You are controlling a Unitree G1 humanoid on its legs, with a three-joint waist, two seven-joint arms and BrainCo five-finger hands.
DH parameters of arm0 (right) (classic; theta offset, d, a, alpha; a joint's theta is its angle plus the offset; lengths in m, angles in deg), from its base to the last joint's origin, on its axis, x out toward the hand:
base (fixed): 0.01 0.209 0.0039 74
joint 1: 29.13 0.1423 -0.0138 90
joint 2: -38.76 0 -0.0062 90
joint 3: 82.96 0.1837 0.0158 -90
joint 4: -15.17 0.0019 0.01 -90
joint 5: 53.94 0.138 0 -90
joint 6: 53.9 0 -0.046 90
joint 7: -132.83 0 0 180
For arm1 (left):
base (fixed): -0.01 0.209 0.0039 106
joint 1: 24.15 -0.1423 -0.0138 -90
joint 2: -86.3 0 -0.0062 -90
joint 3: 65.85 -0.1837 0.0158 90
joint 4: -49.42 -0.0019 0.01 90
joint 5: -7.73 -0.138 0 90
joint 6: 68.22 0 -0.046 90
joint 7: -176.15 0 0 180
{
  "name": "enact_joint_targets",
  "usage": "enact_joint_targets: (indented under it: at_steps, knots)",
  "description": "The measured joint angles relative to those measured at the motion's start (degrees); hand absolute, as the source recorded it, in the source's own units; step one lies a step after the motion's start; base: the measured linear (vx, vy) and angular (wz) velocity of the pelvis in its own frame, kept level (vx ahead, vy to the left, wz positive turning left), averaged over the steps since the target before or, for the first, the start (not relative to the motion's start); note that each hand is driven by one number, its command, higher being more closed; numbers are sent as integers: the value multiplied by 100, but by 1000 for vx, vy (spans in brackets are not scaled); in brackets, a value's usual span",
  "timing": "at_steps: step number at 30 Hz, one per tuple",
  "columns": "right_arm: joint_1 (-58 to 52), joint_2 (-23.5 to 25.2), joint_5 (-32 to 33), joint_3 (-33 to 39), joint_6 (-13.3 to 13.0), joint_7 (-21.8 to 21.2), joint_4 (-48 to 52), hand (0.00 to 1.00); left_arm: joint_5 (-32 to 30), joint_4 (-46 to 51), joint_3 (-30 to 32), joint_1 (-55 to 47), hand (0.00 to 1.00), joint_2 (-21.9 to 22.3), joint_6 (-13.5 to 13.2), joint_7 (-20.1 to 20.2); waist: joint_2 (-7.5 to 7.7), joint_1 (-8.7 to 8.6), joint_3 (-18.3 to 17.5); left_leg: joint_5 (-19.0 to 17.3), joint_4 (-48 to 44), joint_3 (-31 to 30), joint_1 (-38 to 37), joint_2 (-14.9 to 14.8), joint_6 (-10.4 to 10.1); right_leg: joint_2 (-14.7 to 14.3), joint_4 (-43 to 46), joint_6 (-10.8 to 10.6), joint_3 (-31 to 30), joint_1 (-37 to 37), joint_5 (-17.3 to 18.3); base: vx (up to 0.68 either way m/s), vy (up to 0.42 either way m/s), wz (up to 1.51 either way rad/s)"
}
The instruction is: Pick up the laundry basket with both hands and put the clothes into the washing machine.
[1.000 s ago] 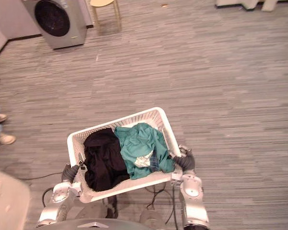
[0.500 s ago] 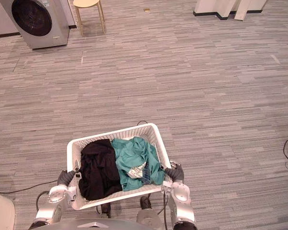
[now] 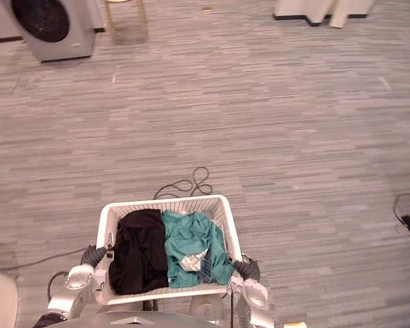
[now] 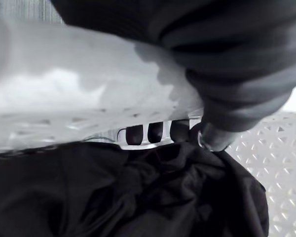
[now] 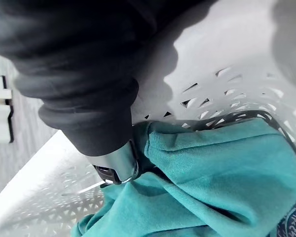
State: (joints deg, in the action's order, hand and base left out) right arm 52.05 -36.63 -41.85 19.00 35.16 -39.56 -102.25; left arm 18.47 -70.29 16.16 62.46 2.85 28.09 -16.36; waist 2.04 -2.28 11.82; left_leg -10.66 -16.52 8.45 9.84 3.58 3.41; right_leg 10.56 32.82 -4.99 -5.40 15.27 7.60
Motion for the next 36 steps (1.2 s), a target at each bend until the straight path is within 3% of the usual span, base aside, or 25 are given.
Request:
enact_joint_targets:
  at_steps: [1,2,3,4,5,6,9,10,11,12,13,15,18,19,21,23,25,26,27,28,29,30,31,32,36]
  knots:
    - [73,3,43,-38,-8,-3,50,100,45,27,46,43,100,-16,4,-7,-13,-24,49,-2,43,-88,1,-13,4,-82,403,245,18,237,-182,-49,101,38]
    - [48,125,121,-72,18,-3,159,100,100,248,151,53,100,-122,19,-11,244,-75,-1,14,143,-17,-70,250,51,14,645,368,82,699,-19,101,153,63]
    - [-34,163,125,-58,-22,-8,627,100,152,530,156,88,100,-86,29,-78,214,-148,133,-626,-1909,435,125,24,-96,-55,1040,270,431,997,479,192,166,42]
    - [-98,37,131,-41,-9,-20,893,100,185,553,160,88,100,56,34,-105,-12,-105,98,-1222,-1658,359,-317,-294,-174,-357,1245,221,684,1107,683,203,153,-6]
    - [-60,26,178,28,11,-32,1095,100,203,635,176,252,100,115,37,-116,-15,58,290,-1716,-1113,258,-827,-120,-124,-626,1429,10,983,1293,901,175,56,-47]
    - [-47,70,181,54,19,-5,1118,100,201,645,171,307,100,92,52,-123,71,76,302,-1689,-833,291,-993,19,-70,-637,1232,-5,1162,1339,924,278,4,-2]
    - [6,62,350,475,-80,57,1229,100,138,648,-103,860,100,175,117,-107,94,-374,213,-1608,-254,-211,-1216,48,107,-982,267,642,1640,1506,463,494,-63,109]
    - [5,-43,370,511,-107,71,1365,100,134,650,-129,900,100,328,118,-120,-105,-486,127,-1653,-172,-358,-1329,-109,-146,-1099,256,1194,1733,1415,386,641,-97,75]
    - [12,-151,372,472,-96,74,1482,100,135,674,-130,939,100,360,117,-133,-363,-508,115,-1685,-840,-381,-1235,-373,-534,-1253,259,1231,1921,1237,532,682,-104,50]
    - [40,-197,371,436,-75,78,1556,100,138,686,-111,943,100,359,116,-135,-422,-474,115,-1527,-1414,-385,-1175,-484,-727,-1324,311,1291,1922,1147,607,768,-108,19]
    - [43,-242,371,372,17,112,1704,100,146,697,-55,919,100,367,115,-141,-443,-449,122,-809,-2699,-459,-1084,-621,-1025,-1441,266,1460,1855,710,853,785,-131,43]
    - [13,-266,396,217,9,122,1813,100,158,969,-26,621,100,382,98,-142,-448,-386,137,-215,-4788,-504,-840,-719,-844,-1623,-345,1451,1650,-283,1010,703,-132,28]
    - [138,-539,390,-69,-16,39,1991,100,160,1394,290,88,100,519,-44,-140,-448,173,77,-472,-6210,238,361,-766,-447,-1656,-1658,1181,653,-1784,844,562,-66,-66]
    - [166,-557,388,-94,-2,41,1988,100,160,1398,331,71,100,542,-47,-140,-465,235,63,-515,-6078,319,537,-818,-377,-1636,-1786,1157,567,-1921,830,480,16,-83]
    - [341,-652,360,-179,84,39,1979,100,166,1469,503,-114,100,673,-83,-140,-500,448,37,-621,-3931,593,1344,-956,-226,-1465,-2190,1009,381,-2458,746,397,33,-64]
    - [409,-786,328,-235,75,24,1819,100,170,1485,535,-303,100,732,-112,-139,-623,512,-71,29,-753,194,1609,-829,-589,-1344,-2181,749,101,-2733,901,660,103,-64]
    - [658,-974,296,-247,81,-15,1321,100,158,1420,503,-446,100,825,-104,-140,-782,553,-196,462,140,-144,1930,-918,-841,-1301,-2179,422,-232,-2912,1096,774,207,-95]
    - [706,-1017,162,-253,139,-40,1030,100,153,1185,501,-470,100,881,-41,-150,-761,554,-263,846,381,106,1845,-848,-635,-1066,-2065,137,-370,-3162,1269,843,306,-98]
    - [571,-989,89,-248,182,-104,867,100,154,958,501,-581,100,935,12,-181,-685,551,-483,1696,450,234,1695,-659,-263,-838,-1446,-122,-462,-3100,1434,878,342,-91]
    - [479,-934,82,-224,195,-116,802,100,156,885,504,-620,100,933,-4,-187,-575,547,-568,2085,350,253,1606,-507,-105,-702,-878,-163,-457,-2940,1454,1045,396,-38]
    - [312,-688,81,-34,194,-119,741,100,141,857,468,-571,100,833,50,-207,-179,405,-648,1840,169,333,1439,0,25,-301,530,-207,-382,-2449,1010,843,294,18]
    - [245,-587,73,95,200,-128,739,100,130,851,434,-493,100,801,99,-206,-78,344,-625,1676,119,321,1323,157,52,-247,1211,-153,-292,-2175,377,986,271,72]
    - [122,-407,39,246,207,-123,703,100,97,823,325,-357,100,744,152,-222,40,132,-568,1468,176,208,969,341,138,-145,2245,71,-139,-1734,-878,778,150,65]
    - [159,-360,-35,218,204,-129,664,100,88,716,333,-320,100,663,157,-222,88,78,-491,1346,222,117,531,427,251,-68,3099,389,76,-1243,-447,742,129,48]
    - [-20,-314,-85,208,98,-144,746,100,89,647,298,-339,100,656,111,-212,-248,33,-388,1153,881,-98,-1002,162,300,-253,2841,345,638,-8,782,571,74,-5]
